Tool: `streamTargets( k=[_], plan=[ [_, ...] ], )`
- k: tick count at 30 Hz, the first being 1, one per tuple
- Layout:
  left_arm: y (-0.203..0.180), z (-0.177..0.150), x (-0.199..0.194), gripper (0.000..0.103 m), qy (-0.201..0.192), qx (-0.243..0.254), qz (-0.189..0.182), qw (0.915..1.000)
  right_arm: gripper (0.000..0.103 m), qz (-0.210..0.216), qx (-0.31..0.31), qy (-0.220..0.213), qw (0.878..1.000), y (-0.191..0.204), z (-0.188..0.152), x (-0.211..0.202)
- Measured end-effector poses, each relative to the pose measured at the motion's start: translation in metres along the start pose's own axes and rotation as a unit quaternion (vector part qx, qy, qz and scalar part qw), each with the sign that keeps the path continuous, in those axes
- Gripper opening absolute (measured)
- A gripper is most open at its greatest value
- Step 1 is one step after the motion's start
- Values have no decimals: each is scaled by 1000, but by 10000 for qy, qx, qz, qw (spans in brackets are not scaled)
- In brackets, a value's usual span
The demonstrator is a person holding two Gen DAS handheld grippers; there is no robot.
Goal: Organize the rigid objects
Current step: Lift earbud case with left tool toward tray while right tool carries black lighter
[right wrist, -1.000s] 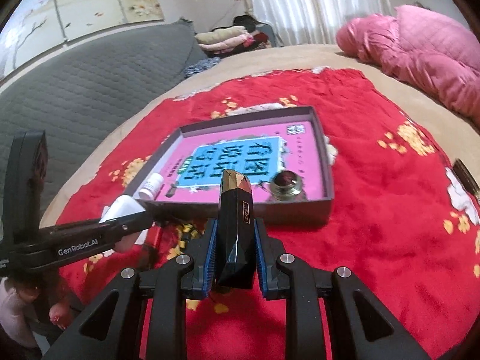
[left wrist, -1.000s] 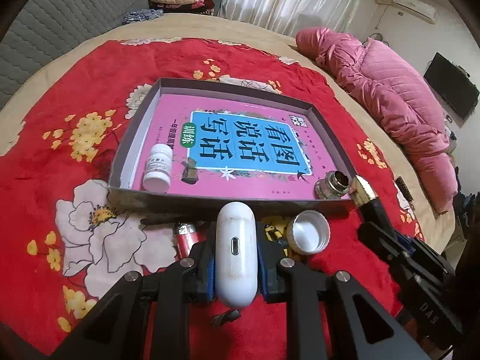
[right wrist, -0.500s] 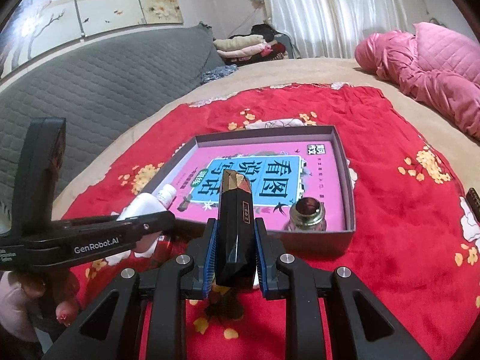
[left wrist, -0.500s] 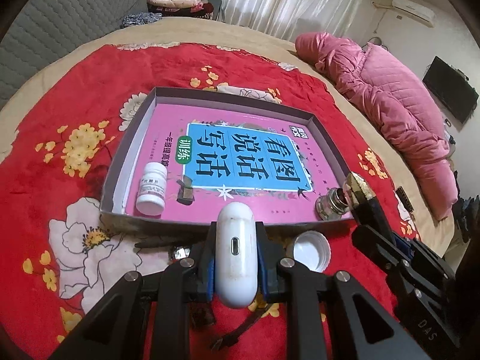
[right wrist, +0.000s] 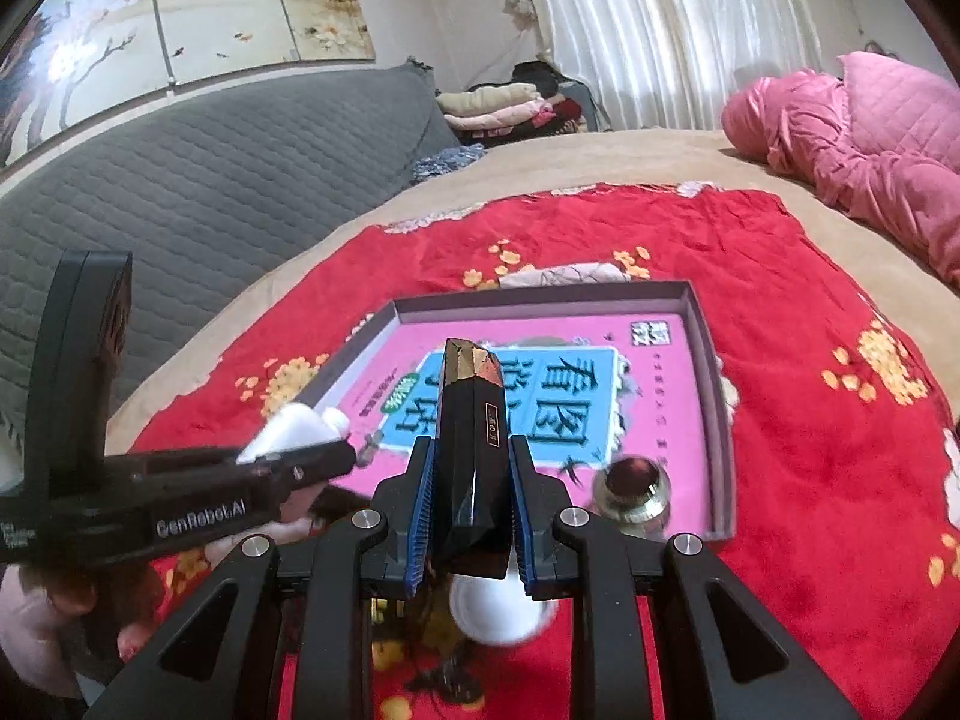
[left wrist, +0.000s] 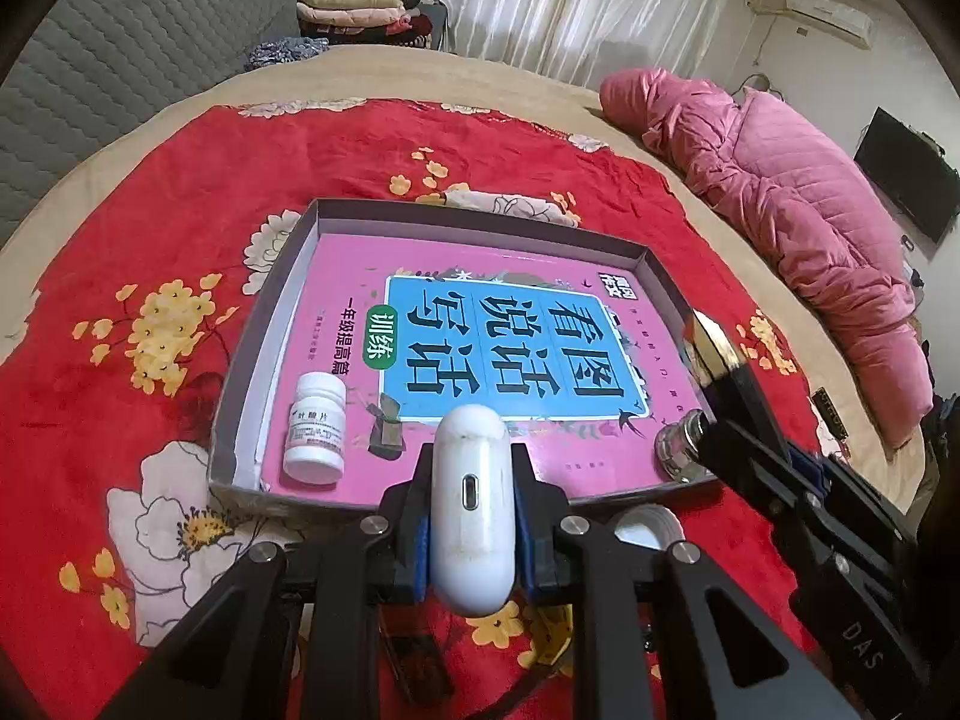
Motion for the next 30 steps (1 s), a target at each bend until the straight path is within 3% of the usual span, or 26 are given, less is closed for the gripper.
streamTargets(
  k=[30],
  plan=[
    [-2, 25, 27, 21, 85, 132, 264, 9995, 23, 83, -92, -45, 9999, -6, 19, 26]
  ],
)
Point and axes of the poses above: each gripper's, at about its wrist camera, not at the fingertips, and x roughly the way its jaws point, y to its left, z to its top, the point moved 7 cm from there along x, roughly the way its jaws point, and after that the axes turned 4 degrees about x, right-handed, at the moved point
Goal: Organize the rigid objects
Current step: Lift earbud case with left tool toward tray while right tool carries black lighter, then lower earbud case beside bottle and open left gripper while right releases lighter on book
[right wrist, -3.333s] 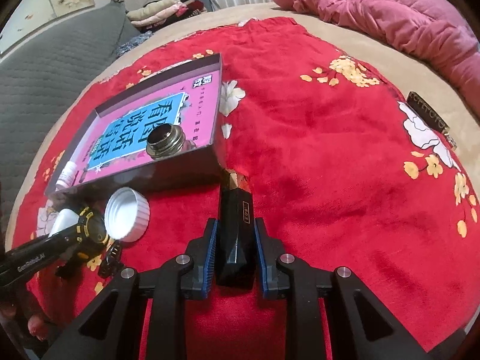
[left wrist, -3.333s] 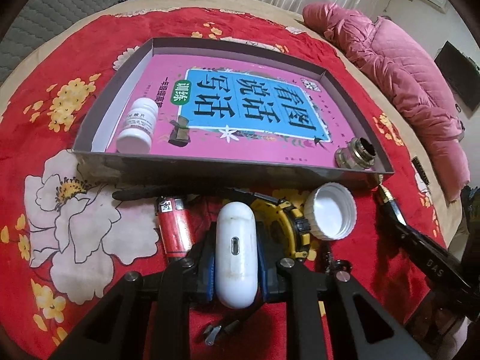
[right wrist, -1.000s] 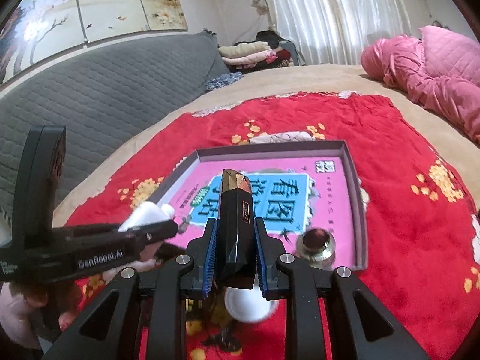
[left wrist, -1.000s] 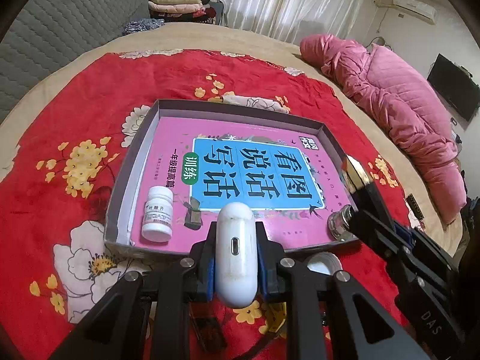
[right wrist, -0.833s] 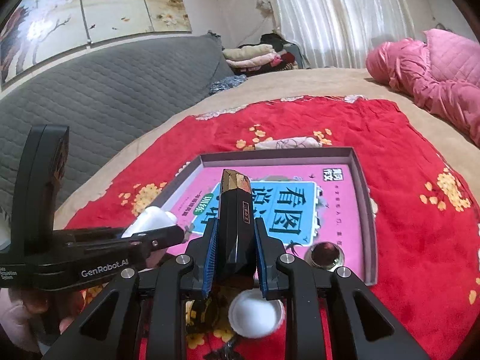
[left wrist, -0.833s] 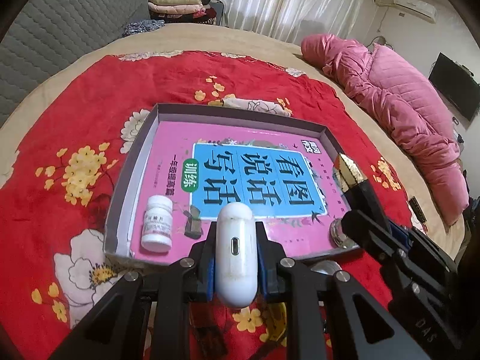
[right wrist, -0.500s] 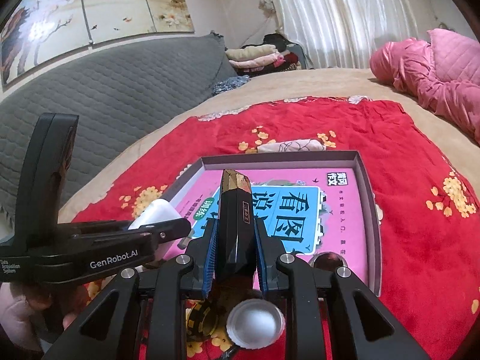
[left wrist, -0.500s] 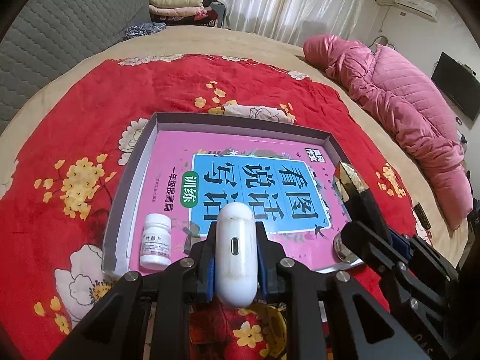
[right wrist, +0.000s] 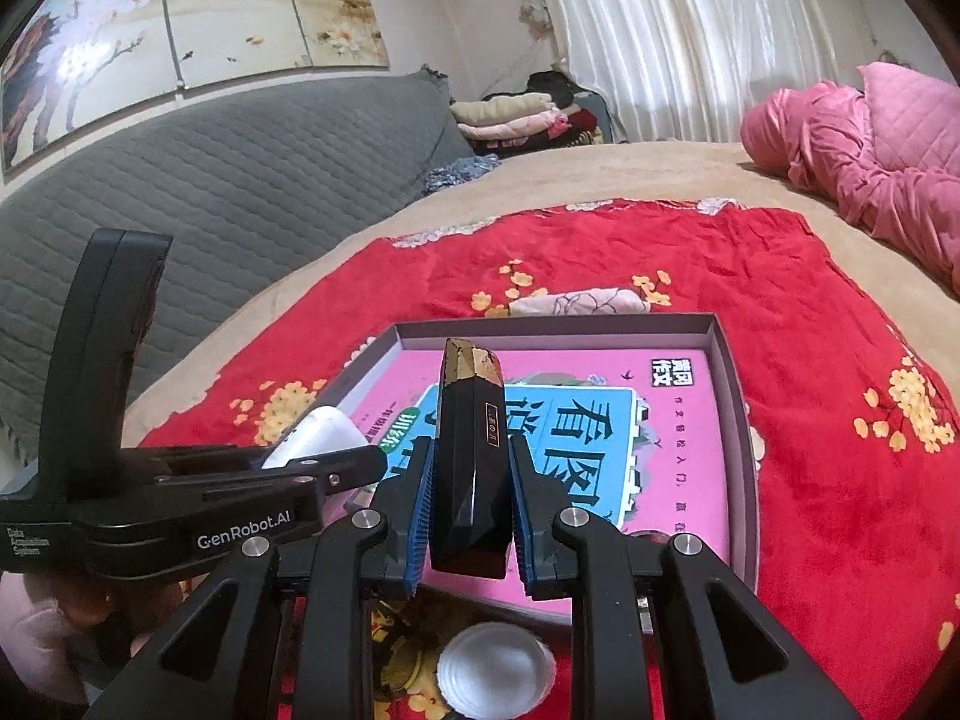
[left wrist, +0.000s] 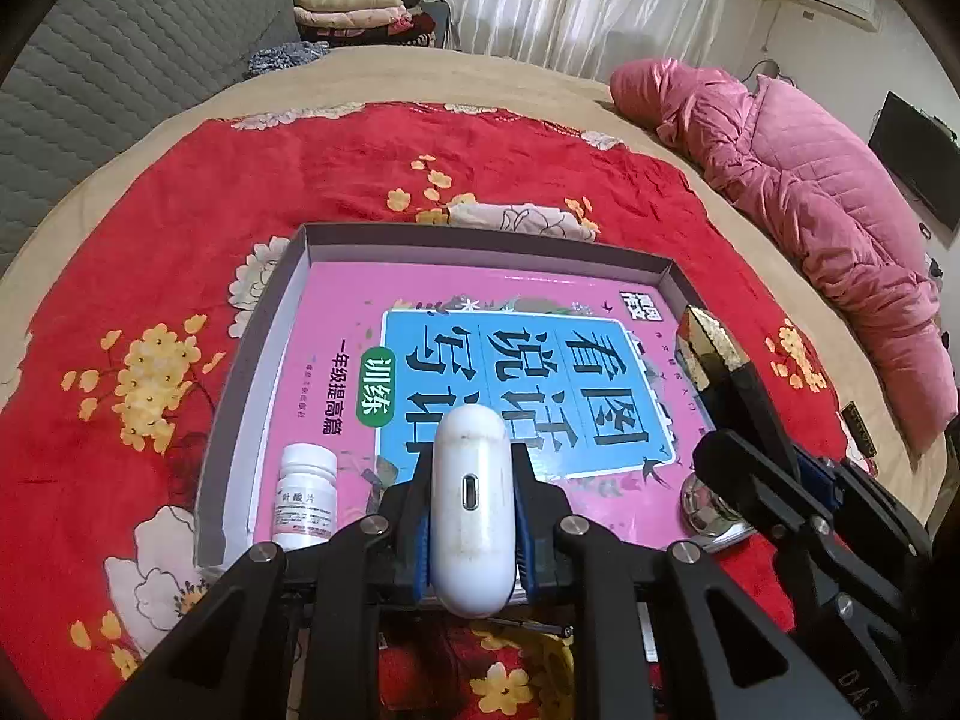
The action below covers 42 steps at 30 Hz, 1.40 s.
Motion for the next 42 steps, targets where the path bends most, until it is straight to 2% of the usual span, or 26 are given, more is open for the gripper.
streamTargets(
  k=[11, 22, 32, 35, 42],
  plan=[
    [-2, -5, 22, 21, 250, 20, -49, 9997, 23, -22, 86, 208, 9997, -5, -5, 15],
    [-8, -13, 33, 21, 403, 89, -157, 9990, 23, -134, 259, 888, 9956, -14, -33, 43],
    [-8, -14, 36, 22, 497, -116, -515, 9974, 23, -433, -33, 919, 9948, -15, -36, 45],
    [-8, -14, 38, 22, 530, -110, -537, 9971, 23, -653, -195, 1053, 9921, -17, -39, 49],
    [-8, -13, 40, 22, 567, -120, -573, 9967, 23, -679, -179, 1067, 9918, -20, -39, 48]
  ],
)
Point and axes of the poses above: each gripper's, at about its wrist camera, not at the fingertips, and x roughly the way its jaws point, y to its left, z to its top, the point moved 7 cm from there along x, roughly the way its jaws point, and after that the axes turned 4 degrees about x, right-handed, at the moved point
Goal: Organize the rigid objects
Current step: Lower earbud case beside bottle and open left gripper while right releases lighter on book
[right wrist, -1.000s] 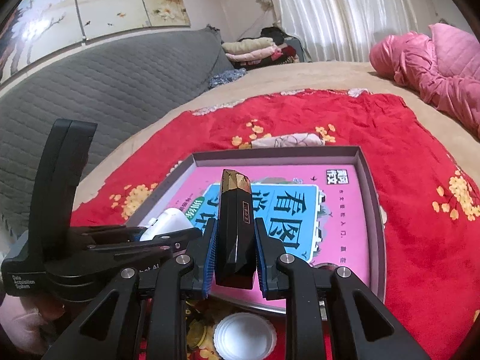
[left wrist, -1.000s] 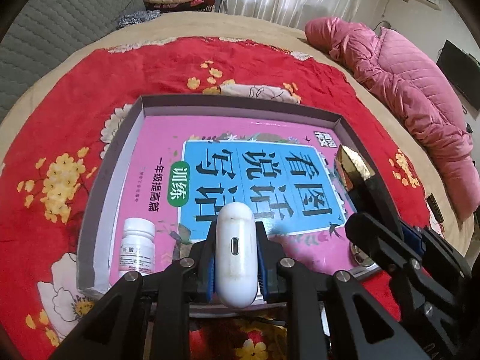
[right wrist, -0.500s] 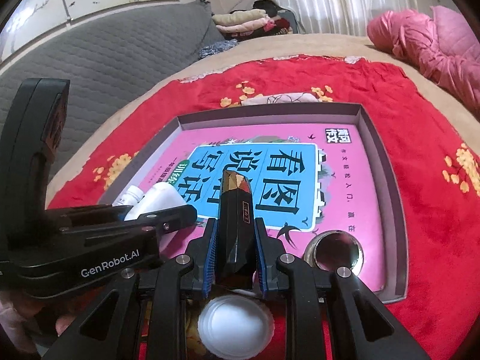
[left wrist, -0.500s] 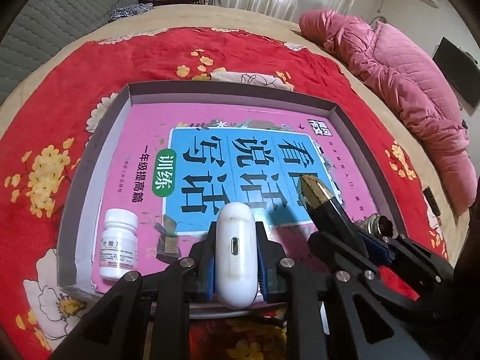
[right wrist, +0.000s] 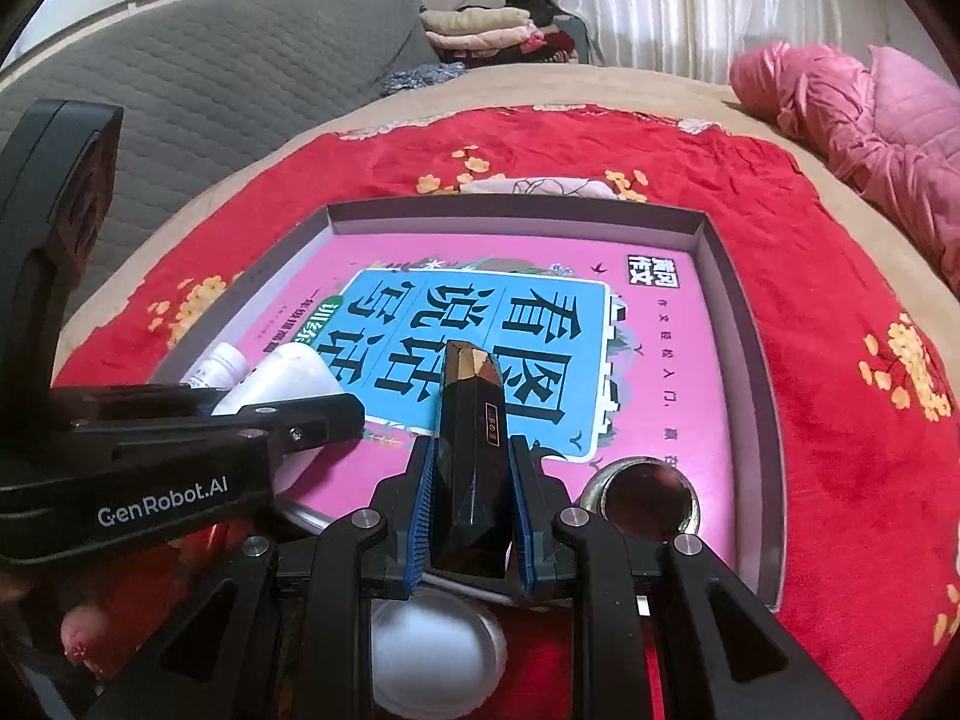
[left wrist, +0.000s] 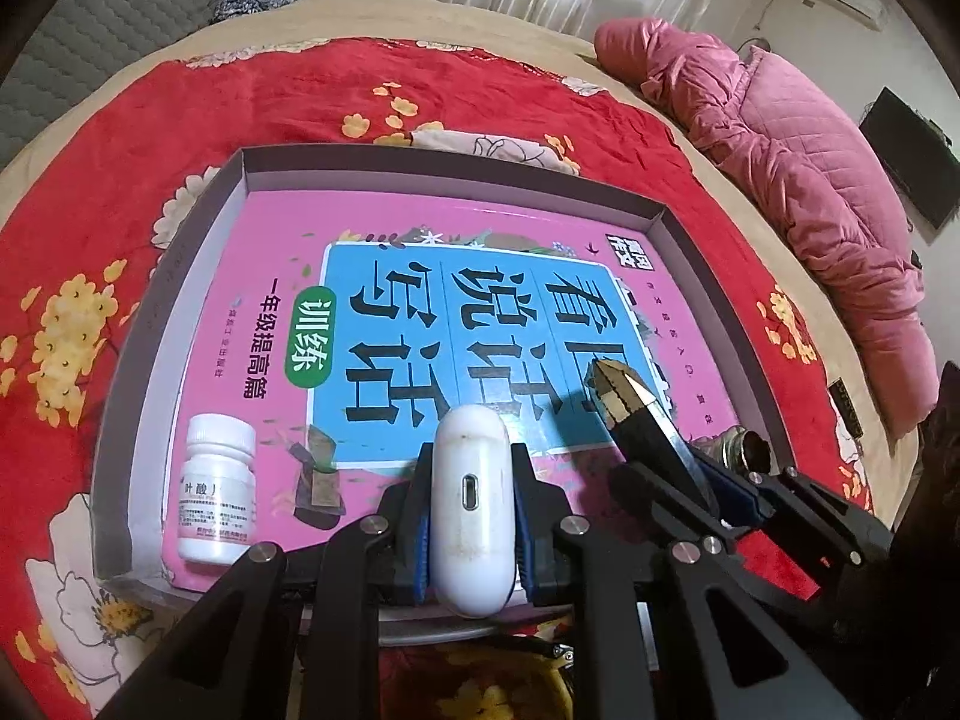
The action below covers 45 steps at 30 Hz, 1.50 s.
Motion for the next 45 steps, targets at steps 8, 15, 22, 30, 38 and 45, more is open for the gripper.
streamTargets(
  k=[8, 15, 22, 30, 38, 45],
  plan=[
    [6, 1, 0, 22, -17, -32, 117, 9999, 24, 137, 101, 42, 9998, 0, 0, 0],
    [8, 0, -2, 22, -24, 68, 304, 9995, 24, 232, 169, 19, 9996, 0, 0, -2],
    [13, 1, -7, 22, -8, 31, 251, 9997, 25, 326, 223, -60, 9992, 0, 2, -7],
    [15, 6, -16, 24, -166, 7, 268, 9995, 25, 423, 203, -164, 9988, 4, 6, -12],
    [24, 7, -20, 28, -208, -30, 390, 9990, 26, 463, 178, -265, 9984, 5, 8, -17],
    [27, 7, -26, 29, -295, 61, 556, 9980, 26, 499, 121, -337, 9981, 8, 9, -20]
  ],
)
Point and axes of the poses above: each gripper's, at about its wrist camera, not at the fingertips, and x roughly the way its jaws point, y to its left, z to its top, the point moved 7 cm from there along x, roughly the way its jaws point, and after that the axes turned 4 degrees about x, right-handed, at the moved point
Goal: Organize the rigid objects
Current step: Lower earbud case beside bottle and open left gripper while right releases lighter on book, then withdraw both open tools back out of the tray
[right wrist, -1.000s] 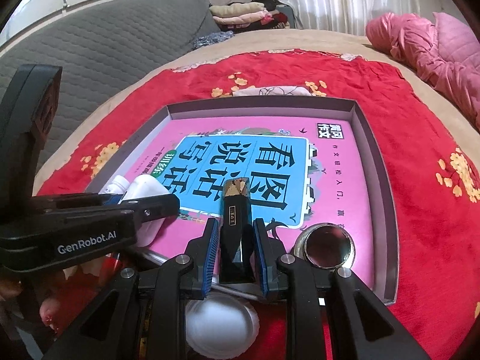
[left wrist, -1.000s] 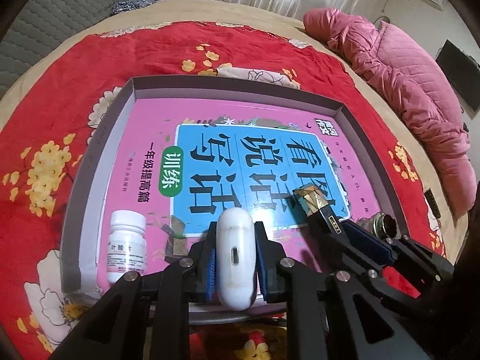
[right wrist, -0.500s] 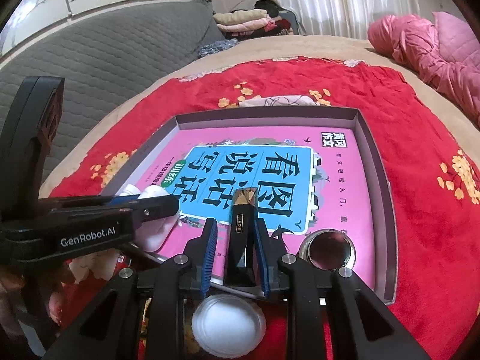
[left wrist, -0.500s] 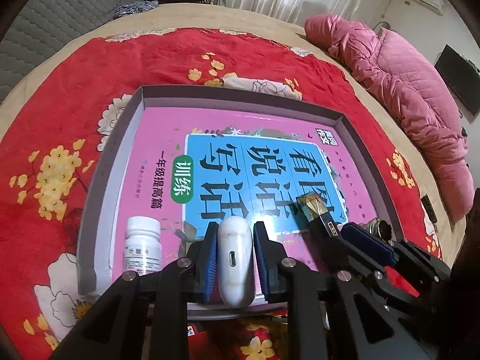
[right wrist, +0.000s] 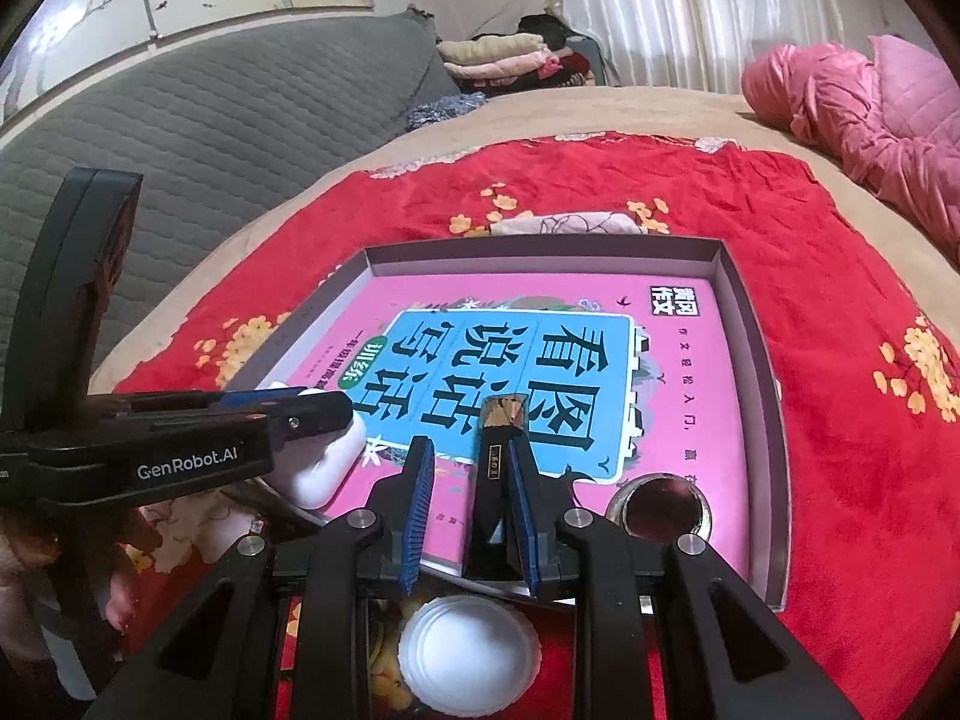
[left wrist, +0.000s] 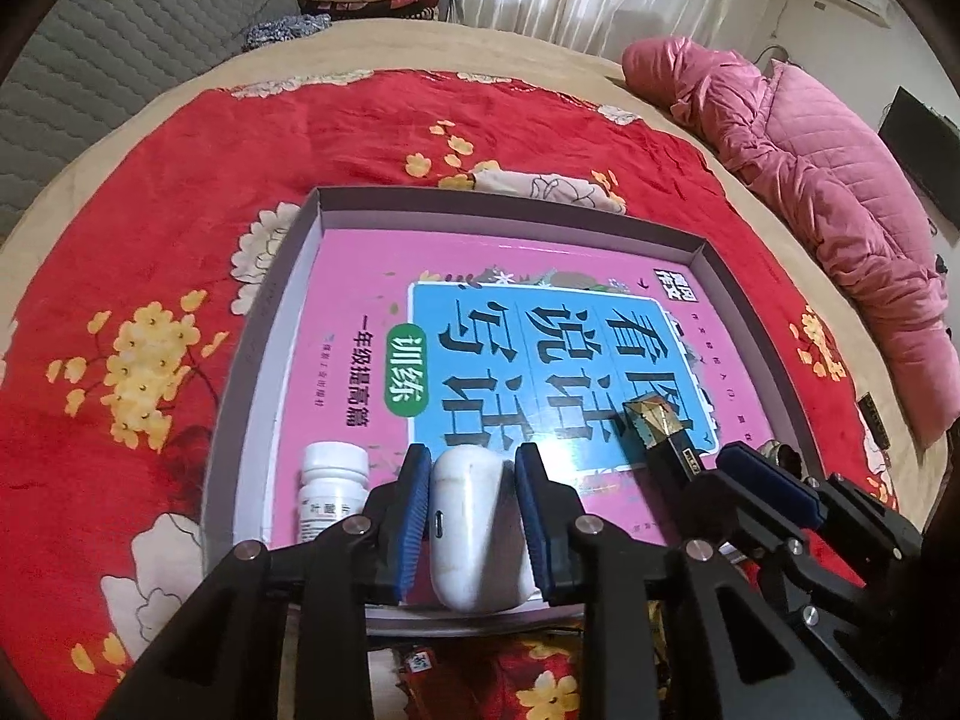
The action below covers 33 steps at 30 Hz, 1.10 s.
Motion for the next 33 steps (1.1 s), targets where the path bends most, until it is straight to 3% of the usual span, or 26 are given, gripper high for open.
streamTargets(
  k=[15, 19, 23, 31, 33],
  plan=[
    [3, 0, -12, 29, -144, 33, 68, 9999, 28, -104, -52, -254, 9996, -1, 6, -9],
    [2, 0, -16, 31, -174, 12, 58, 9998, 37, -159, -103, -446, 9988, -2, 10, -17],
    [2, 1, -23, 50, -263, -19, 7, 9997, 44, -163, -147, -560, 9982, -1, 14, -22],
    [-2, 2, -34, 51, -412, -12, -76, 9991, 46, -258, -200, -771, 9965, -7, 17, -32],
    [-3, 2, -37, 51, -467, -6, -85, 9989, 56, -311, -187, -870, 9955, -9, 18, -37]
  ],
)
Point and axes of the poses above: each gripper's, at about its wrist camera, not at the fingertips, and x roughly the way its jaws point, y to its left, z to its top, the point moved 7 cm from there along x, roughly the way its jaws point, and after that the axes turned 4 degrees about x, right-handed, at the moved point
